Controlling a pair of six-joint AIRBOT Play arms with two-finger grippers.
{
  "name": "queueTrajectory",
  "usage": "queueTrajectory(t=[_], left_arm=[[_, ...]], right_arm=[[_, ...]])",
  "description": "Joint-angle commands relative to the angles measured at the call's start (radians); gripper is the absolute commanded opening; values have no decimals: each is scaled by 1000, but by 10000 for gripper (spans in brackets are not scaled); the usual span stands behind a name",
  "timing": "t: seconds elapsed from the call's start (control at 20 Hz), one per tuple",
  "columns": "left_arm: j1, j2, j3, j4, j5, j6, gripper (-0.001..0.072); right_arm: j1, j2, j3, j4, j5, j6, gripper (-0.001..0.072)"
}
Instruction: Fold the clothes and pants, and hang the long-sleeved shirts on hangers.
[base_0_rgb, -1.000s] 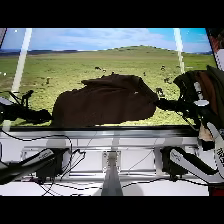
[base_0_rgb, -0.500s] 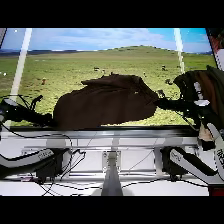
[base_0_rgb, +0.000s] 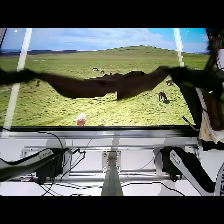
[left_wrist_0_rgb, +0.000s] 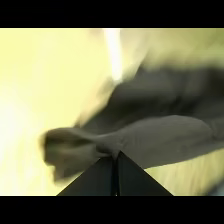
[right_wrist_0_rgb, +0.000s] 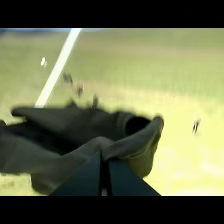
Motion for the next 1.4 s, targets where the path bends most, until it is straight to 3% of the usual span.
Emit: queueTrajectory(t=[0.0, 0.2, 0.45, 0.55, 0.65, 0.75, 0.85, 0.95, 1.1, 1.2, 1.35], left_arm=[[5, 109, 244, -309, 42, 14, 13], [6, 339, 307, -331, 322, 13, 13], [6, 619, 307, -82, 624, 5, 13], [6, 703, 307, 92, 690, -68, 13], [6, 756, 307, 292, 717, -206, 13], [6, 758, 306, 544, 702, -427, 13], [6, 703, 305, 632, 593, -508, 14], [-6, 592, 304, 545, 390, -500, 13], [-92, 375, 303, 446, 177, -409, 13], [-181, 216, 303, 462, 125, -354, 13], [-308, -8, 303, 555, 156, -338, 13]], right_arm=[[10, 92, 215, -7, -5, 2, 14], [10, 214, 388, -13, -26, 2, 15], [10, 339, 562, -125, -77, 5, 14], [10, 378, 607, -163, -94, 14, 14], [10, 398, 631, -210, -119, 82, 13], [8, 390, 632, -358, -157, 219, 12], [5, 339, 623, -511, -117, 387, 12], [6, 251, 606, -517, 32, 489, 13], [7, 58, 572, -448, 315, 520, 13], [6, -80, 541, -449, 431, 520, 14], [8, -263, 460, -449, 423, 519, 14]])
